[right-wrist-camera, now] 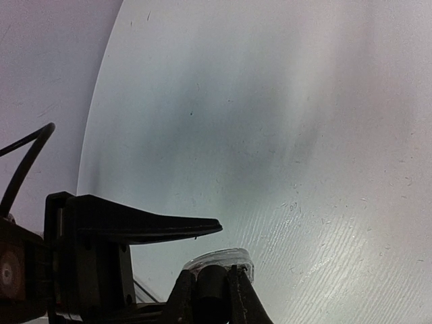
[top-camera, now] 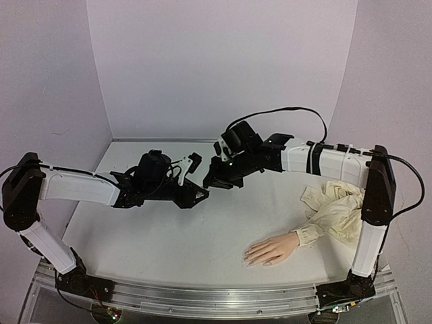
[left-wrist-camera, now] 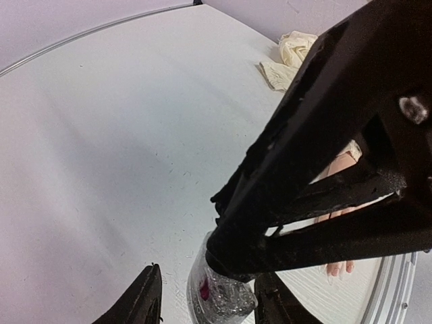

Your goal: Paint the nails

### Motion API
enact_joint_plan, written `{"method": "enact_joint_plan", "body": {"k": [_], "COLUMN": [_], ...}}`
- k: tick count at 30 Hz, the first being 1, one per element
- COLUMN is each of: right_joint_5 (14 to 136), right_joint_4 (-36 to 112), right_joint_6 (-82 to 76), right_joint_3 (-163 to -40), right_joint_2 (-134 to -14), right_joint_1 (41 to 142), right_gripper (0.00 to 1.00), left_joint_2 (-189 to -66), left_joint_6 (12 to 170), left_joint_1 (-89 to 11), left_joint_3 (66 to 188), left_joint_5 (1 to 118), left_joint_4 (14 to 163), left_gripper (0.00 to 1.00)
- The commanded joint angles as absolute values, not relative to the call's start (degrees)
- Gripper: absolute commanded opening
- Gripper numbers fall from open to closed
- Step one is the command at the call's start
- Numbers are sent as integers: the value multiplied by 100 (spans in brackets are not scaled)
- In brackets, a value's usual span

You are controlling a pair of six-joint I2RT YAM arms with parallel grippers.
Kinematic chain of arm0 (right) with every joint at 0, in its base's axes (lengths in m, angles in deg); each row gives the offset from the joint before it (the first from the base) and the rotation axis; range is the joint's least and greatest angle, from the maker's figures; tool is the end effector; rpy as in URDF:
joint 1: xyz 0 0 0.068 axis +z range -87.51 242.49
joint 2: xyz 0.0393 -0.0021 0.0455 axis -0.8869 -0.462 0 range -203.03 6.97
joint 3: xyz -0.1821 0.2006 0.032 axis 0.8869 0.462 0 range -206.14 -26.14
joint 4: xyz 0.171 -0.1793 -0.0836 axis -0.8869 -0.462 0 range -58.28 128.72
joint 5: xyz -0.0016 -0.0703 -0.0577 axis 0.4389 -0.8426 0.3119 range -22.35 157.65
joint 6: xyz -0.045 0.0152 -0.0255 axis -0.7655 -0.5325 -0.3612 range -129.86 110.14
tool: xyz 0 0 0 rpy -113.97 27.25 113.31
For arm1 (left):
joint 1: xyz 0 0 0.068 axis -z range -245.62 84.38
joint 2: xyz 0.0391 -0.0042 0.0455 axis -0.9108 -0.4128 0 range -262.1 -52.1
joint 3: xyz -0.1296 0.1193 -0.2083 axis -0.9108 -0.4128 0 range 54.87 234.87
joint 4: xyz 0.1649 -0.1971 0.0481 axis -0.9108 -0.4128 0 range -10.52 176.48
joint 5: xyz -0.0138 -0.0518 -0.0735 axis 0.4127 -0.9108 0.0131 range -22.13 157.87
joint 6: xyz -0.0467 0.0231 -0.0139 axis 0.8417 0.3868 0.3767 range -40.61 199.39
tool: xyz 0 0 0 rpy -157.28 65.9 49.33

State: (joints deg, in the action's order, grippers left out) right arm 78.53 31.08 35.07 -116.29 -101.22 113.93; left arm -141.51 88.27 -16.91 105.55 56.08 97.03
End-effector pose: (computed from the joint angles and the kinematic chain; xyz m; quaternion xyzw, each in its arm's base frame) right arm 0.2766 0.3578 0.2983 -0.0982 0.8385 0.4485 0.2935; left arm 0.2201 -0.2617 0.2196 0.3403 0.7844 -0.3233 0.4054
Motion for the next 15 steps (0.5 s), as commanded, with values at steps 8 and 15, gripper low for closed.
{"method": "enact_joint_plan", "body": {"k": [8, 15], "right_joint_5": [7776, 7794], "right_joint_4": [3177, 3177], "right_joint_6": [3549, 3549], "right_joint_3": [-11852, -11855], "right_joint_2": [-9859, -9870], "right_joint_1": [11425, 11425], "right_gripper": [0, 0], "left_joint_2": [-14232, -14252], "left_joint_6": [8790, 8802], "left_joint_1": [-1662, -1667], "left_joint_3": [10909, 10976], "left_joint_5": [5640, 5567], "left_joint_4": [9923, 9923], "left_gripper": [39, 23]}}
